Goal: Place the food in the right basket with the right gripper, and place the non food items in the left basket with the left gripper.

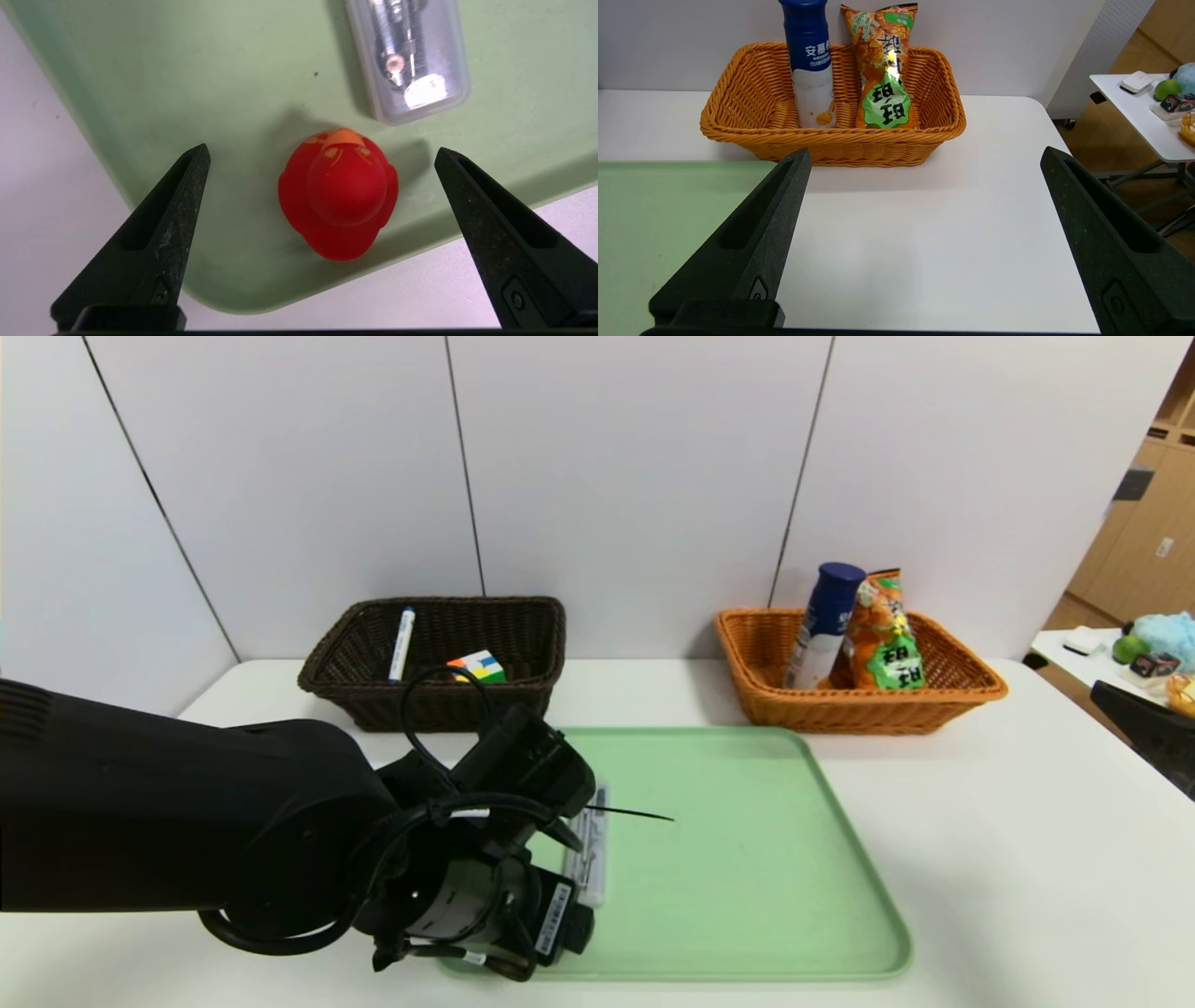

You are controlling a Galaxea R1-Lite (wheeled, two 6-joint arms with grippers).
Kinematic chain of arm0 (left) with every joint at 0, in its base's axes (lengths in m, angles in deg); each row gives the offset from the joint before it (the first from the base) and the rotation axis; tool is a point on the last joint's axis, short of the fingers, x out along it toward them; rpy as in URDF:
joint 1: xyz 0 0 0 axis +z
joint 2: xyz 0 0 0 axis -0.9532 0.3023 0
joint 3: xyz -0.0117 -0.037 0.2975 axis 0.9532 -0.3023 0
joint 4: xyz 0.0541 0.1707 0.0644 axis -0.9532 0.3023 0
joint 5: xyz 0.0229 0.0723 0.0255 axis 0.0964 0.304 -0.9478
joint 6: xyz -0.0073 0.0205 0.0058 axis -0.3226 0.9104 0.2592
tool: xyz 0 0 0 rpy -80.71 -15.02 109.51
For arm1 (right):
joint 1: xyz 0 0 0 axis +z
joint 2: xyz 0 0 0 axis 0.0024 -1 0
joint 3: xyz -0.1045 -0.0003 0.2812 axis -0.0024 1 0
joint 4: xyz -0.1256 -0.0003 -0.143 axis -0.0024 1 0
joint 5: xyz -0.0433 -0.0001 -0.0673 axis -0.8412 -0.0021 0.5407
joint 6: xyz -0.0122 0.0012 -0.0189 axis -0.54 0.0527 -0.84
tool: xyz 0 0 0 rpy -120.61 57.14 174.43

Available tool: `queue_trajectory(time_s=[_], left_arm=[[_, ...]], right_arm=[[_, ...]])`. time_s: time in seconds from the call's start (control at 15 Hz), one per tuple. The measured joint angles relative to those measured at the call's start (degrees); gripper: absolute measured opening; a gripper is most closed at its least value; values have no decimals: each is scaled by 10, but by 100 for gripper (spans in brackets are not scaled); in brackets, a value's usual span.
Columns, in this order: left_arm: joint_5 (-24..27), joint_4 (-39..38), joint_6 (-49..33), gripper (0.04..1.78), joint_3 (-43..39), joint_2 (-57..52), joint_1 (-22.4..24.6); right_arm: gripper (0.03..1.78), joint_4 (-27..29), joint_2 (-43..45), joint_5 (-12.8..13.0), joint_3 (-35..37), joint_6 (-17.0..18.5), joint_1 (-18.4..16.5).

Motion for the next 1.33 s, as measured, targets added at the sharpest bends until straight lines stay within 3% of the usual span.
queue_trajectory(time_s=[0.27, 0.47, 0.73, 1.13, 1.33], left_arm=[[-4, -13, 9, 169, -23, -2, -6], [-9, -17, 28, 120, -38, -8, -7], [-12, -19, 28, 82, -51, -15, -6], [-12, -30, 28, 75, -59, -26, -5], [-42, -74, 38, 72, -56, -32, 5]], right_arm=[[169, 0, -1, 0, -10, 0, 0], [169, 1, -1, 0, -12, 0, 0], [169, 1, 0, 0, -11, 0, 0], [169, 1, 2, 0, -9, 0, 0], [169, 1, 2, -1, -11, 0, 0]])
